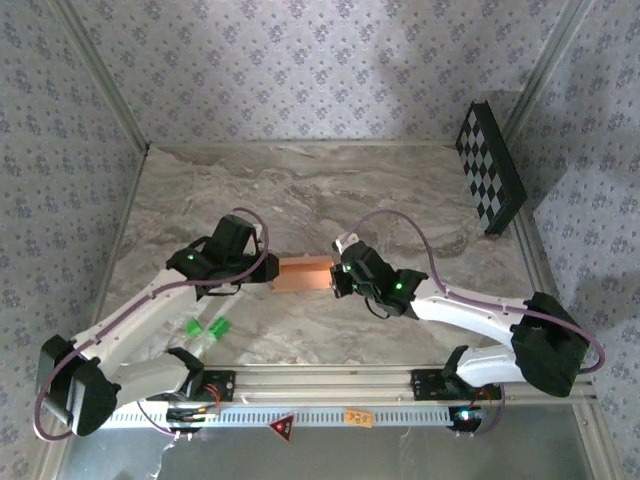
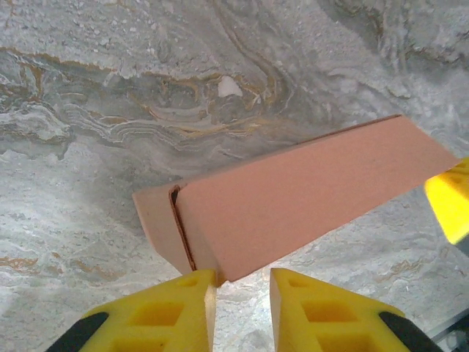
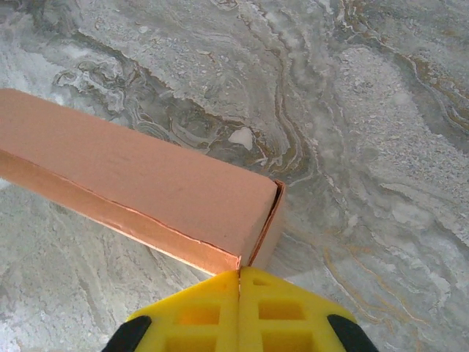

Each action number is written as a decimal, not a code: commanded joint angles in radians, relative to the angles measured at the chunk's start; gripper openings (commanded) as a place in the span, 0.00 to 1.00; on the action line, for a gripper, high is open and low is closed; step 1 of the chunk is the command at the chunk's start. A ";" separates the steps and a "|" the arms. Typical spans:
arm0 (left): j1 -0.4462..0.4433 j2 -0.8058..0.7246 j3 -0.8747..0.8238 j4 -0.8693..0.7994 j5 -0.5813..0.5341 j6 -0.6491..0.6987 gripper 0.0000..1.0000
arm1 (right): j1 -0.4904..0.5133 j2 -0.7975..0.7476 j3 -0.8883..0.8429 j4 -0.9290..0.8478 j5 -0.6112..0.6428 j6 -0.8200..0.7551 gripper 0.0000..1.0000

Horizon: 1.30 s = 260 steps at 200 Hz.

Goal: Fold the paper box

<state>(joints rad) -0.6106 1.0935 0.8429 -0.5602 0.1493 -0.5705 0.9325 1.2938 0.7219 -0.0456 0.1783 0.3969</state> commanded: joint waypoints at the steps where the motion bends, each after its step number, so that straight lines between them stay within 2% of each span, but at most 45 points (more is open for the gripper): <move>1: -0.005 -0.020 0.058 -0.040 -0.020 -0.005 0.28 | 0.009 -0.010 -0.017 0.004 0.000 0.011 0.00; 31: 0.001 0.005 0.088 -0.062 -0.047 0.020 0.28 | 0.010 -0.006 -0.010 0.003 0.000 0.010 0.00; 53: 0.006 0.047 0.097 -0.077 -0.042 0.031 0.21 | 0.010 -0.001 -0.005 0.000 -0.002 0.009 0.00; 77: 0.006 0.071 0.083 -0.067 0.026 0.026 0.10 | 0.011 0.001 0.006 -0.013 0.000 0.007 0.00; 125: -0.022 0.036 0.071 -0.056 0.149 0.026 0.09 | 0.009 -0.001 0.017 -0.029 -0.001 0.008 0.00; 143: -0.028 0.036 0.060 -0.064 0.186 0.029 0.09 | 0.008 -0.004 0.021 -0.034 -0.003 0.010 0.07; 167: -0.034 0.048 0.033 -0.068 0.205 0.032 0.09 | 0.009 -0.012 0.035 -0.047 -0.006 0.006 0.11; 260: -0.035 0.071 -0.024 -0.048 0.179 0.021 0.08 | 0.008 -0.078 0.113 -0.122 -0.036 -0.004 0.30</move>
<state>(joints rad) -0.6380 1.1542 0.8406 -0.5999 0.3229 -0.5472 0.9367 1.2514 0.7822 -0.1265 0.1604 0.4000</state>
